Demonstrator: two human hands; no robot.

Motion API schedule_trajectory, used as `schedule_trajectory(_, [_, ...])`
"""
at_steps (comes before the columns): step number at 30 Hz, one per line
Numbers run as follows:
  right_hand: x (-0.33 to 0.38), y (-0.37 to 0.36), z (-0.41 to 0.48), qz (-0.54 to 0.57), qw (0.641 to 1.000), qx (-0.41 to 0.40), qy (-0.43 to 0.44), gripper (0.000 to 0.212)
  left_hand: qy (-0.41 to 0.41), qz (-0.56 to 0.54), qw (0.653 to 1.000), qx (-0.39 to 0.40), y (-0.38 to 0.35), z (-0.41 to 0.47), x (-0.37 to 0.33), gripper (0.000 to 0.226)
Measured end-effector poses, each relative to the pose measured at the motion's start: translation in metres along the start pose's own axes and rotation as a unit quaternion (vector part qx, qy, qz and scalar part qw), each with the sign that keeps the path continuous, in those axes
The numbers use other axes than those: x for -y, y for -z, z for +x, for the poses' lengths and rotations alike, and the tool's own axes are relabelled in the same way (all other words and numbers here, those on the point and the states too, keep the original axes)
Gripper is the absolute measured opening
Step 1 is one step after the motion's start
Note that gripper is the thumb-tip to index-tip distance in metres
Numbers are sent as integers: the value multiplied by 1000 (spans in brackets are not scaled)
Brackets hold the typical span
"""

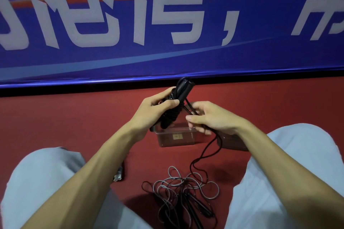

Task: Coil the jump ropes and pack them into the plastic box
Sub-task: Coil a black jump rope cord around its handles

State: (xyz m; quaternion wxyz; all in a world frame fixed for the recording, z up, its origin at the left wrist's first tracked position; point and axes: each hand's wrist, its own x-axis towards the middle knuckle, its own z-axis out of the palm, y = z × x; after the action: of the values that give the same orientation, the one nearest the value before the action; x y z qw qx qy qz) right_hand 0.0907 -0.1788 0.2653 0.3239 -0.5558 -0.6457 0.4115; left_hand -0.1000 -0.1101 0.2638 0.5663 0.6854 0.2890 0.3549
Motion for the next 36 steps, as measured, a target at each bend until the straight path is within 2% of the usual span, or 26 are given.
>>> schedule_trajectory(4, [-1, 4, 0, -138, 989, -8, -43, 7, 19, 23, 1000, -9, -2, 0, 2, 18])
schedule_trajectory(7, [-4, 10, -1, -303, 950, -22, -68, 9, 32, 47, 998, -31, 1, 3, 6, 18])
schedule_trajectory(10, [-8, 14, -5, -368, 926, -17, -83, 9, 26, 115, 990, -71, 13, 11, 14, 20])
schedule_trajectory(13, [-3, 11, -6, -385, 923, -18, 9, 12, 33, 215, 971, -100, 23, 16, 23, 38])
schedule_trajectory(16, [4, 2, -7, -428, 898, -28, 102, 14, 31, 356, 928, -100, 23, 15, 26, 58])
schedule_trajectory(19, [4, -5, -8, -481, 859, -45, 170, 14, 12, 443, 895, -56, 20, 15, 25, 52])
schedule_trajectory(22, [0, -9, -7, -490, 844, -63, 208, 20, 7, 501, 865, 26, 18, 14, 27, 53])
schedule_trajectory(24, [-3, -11, -6, -476, 844, -87, 230, 19, -10, 536, 840, 80, 18, 13, 28, 56])
schedule_trajectory(26, [-4, -13, -5, -444, 857, -128, 229, 15, -22, 534, 837, 120, 17, 11, 27, 56])
schedule_trajectory(29, [-6, -13, -1, -393, 887, -179, 163, 16, -56, 487, 858, 152, 16, 9, 25, 57])
schedule_trajectory(33, [-8, -13, 4, -296, 935, -186, 58, 18, -87, 458, 876, 128, 16, 9, 25, 61])
schedule_trajectory(36, [-8, -11, 6, -227, 953, -198, 39, 18, -75, 427, 891, 132, 13, 6, 25, 63])
